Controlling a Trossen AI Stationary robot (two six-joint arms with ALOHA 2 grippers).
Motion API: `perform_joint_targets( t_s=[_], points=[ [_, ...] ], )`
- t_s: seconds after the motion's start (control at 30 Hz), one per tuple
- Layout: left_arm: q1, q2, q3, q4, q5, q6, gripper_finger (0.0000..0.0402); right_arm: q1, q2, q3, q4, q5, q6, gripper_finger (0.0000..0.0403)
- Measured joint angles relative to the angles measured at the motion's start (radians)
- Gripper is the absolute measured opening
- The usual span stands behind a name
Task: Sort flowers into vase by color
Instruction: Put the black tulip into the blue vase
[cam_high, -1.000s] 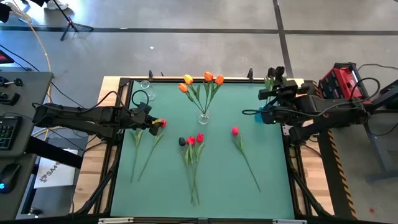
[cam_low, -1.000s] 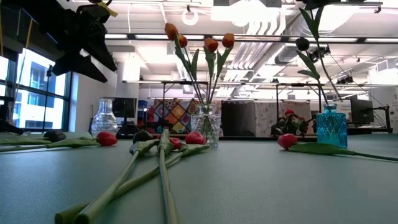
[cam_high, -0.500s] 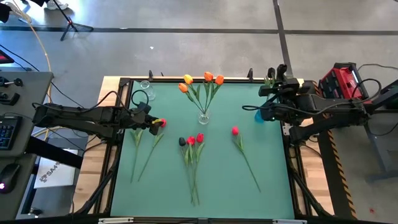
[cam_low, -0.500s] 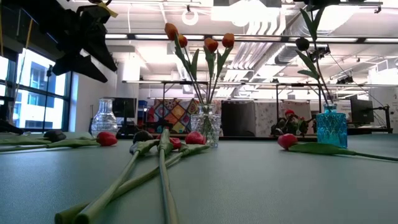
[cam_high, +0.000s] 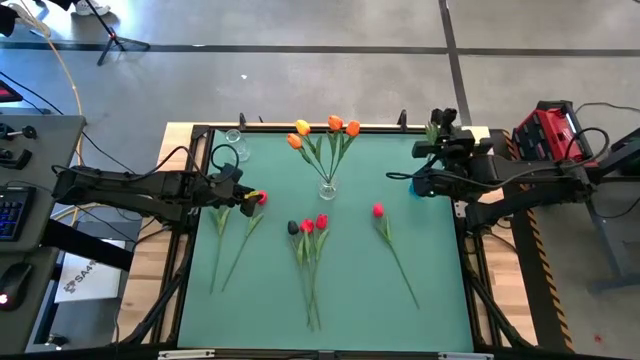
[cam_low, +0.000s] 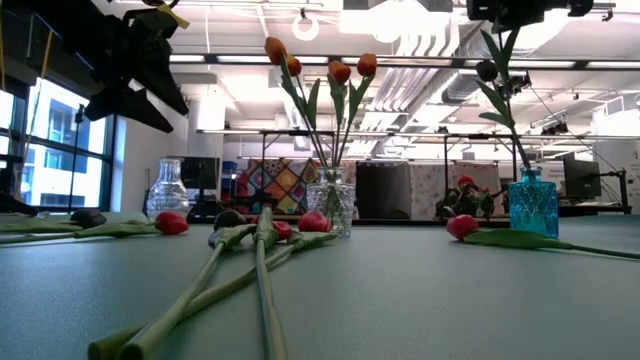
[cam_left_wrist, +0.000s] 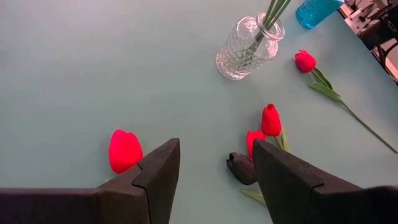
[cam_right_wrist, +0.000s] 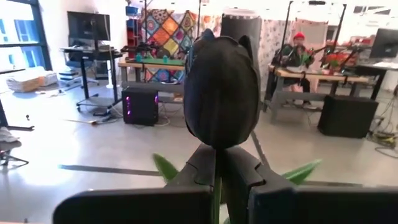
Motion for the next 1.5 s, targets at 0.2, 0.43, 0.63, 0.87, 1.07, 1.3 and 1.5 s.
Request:
perform_joint_targets(
  t_s=[0.2, 0.43, 0.63, 0.87, 1.07, 1.3, 1.5],
  points=[
    [0.000, 0.000, 0.000, 0.000, 0.008, 0.001, 0.0188, 0.009, 0.000, -0.005, 0.004, -0.019, 0.003, 0.0000],
    [0.000, 0.000, 0.000, 0.000, 0.008, 0.001, 0.0188, 0.009, 0.000, -0.005, 0.004, -0.173, -0.085, 0.0001],
    [0.000, 0.000, 0.000, 0.000, 0.008, 0.001, 0.0188, 0.009, -0.002, -0.005, 0.002, -0.298, -0.129, 0.0043],
    [0.000, 0.000, 0.000, 0.001, 0.027, -0.005, 0.0188, 0.009, -0.003, -0.005, -0.042, -0.356, -0.105, 0.0111],
    [-0.009, 0.000, 0.000, 0.000, 0.038, -0.005, 0.0188, 0.009, -0.032, -0.005, -0.048, -0.416, -0.039, 0.0138],
    [-0.030, 0.000, 0.000, -0.001, -0.010, -0.023, 0.0188, -0.009, -0.089, -0.005, -0.173, -0.477, 0.138, 0.0142],
    [-0.032, 0.000, 0.000, 0.004, -0.004, -0.059, 0.0188, -0.043, -0.125, -0.005, -0.213, -0.463, 0.221, 0.0142]
  ],
)
